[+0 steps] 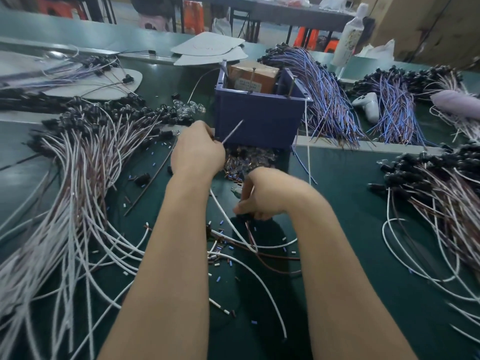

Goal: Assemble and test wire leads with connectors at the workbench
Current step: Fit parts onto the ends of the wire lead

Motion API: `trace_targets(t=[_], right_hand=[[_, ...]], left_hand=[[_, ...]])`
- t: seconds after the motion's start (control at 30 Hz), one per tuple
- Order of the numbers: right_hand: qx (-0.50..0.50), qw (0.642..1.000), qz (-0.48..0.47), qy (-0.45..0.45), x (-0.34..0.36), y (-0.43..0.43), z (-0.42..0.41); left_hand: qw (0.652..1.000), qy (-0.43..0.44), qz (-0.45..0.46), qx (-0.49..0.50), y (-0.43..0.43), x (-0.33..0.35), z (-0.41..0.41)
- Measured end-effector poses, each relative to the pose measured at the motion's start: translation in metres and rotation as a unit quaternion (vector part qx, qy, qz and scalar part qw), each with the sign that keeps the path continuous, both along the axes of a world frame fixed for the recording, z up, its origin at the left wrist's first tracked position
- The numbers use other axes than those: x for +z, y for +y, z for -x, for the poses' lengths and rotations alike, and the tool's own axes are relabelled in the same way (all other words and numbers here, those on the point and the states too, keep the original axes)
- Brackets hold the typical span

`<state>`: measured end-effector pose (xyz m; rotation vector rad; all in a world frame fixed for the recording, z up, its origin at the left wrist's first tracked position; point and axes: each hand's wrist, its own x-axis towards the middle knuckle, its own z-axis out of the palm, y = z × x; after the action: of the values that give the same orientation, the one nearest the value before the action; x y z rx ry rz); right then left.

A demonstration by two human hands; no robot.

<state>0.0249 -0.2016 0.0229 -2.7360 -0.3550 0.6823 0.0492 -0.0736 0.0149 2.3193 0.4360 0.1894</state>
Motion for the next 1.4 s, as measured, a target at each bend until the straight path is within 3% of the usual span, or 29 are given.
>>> trace_targets(t=[0.1, 0.2, 0.3, 0.37, 0.5, 0.77, 0.87, 0.97, 1.0, 1.07, 1.17, 1.2, 1.23, 1.3, 1.4], right_hand=[[-0.004, 0.998, -0.060, -0.004, -0.002, -0.002, -0.005], [-0.093, 0.967, -0.231, -0.061, 0.005, -0.018, -0.015], [-0.173, 0.895, -0.394, -0.115, 0.012, -0.031, -0.025], [-0.198, 0.855, -0.465, -0.117, 0.016, -0.034, -0.031], [-0.206, 0.812, -0.543, -0.068, 0.014, -0.032, -0.035], [-0.198, 0.729, -0.653, 0.054, 0.001, -0.025, -0.039], [-0.206, 0.751, -0.628, 0.009, -0.003, -0.017, -0.039], [-0.193, 0.836, -0.476, -0.195, -0.002, -0.012, -0.040], [-0.184, 0.843, -0.439, -0.249, 0.001, -0.010, -0.039], [-0.180, 0.828, -0.463, -0.261, 0.004, -0.010, -0.038], [-0.260, 0.721, -0.627, -0.138, 0.008, -0.026, -0.039], [-0.282, 0.717, -0.624, -0.131, 0.007, -0.033, -0.040], [-0.289, 0.750, -0.577, -0.143, 0.003, -0.038, -0.041], [-0.238, 0.860, -0.423, -0.157, -0.006, -0.035, -0.040], [-0.145, 0.942, -0.280, -0.111, -0.013, -0.020, -0.038]], left_hand=[[0.995, -0.059, -0.070, 0.027, 0.000, 0.005, 0.005], [0.984, -0.165, 0.003, -0.072, 0.000, 0.018, 0.008], [0.966, -0.077, 0.036, -0.246, -0.004, 0.024, 0.015], [0.956, -0.046, 0.043, -0.288, -0.008, 0.022, 0.015], [0.935, -0.092, 0.166, -0.301, -0.012, 0.016, 0.013], [0.918, -0.117, 0.230, -0.301, -0.004, 0.009, 0.011], [0.929, -0.112, 0.208, -0.285, -0.005, 0.006, 0.010], [0.950, -0.112, 0.136, -0.258, -0.005, 0.008, 0.005], [0.950, -0.116, 0.136, -0.256, -0.005, 0.010, 0.004], [0.941, -0.127, 0.162, -0.267, -0.002, 0.012, 0.005], [0.925, -0.114, 0.219, -0.288, 0.004, 0.014, 0.011], [0.921, -0.117, 0.243, -0.280, 0.005, 0.014, 0.012], [0.920, -0.134, 0.258, -0.263, 0.006, 0.015, 0.012], [0.923, -0.174, 0.260, -0.224, 0.004, 0.018, 0.009], [0.927, -0.163, 0.257, -0.221, -0.002, 0.019, 0.006]])
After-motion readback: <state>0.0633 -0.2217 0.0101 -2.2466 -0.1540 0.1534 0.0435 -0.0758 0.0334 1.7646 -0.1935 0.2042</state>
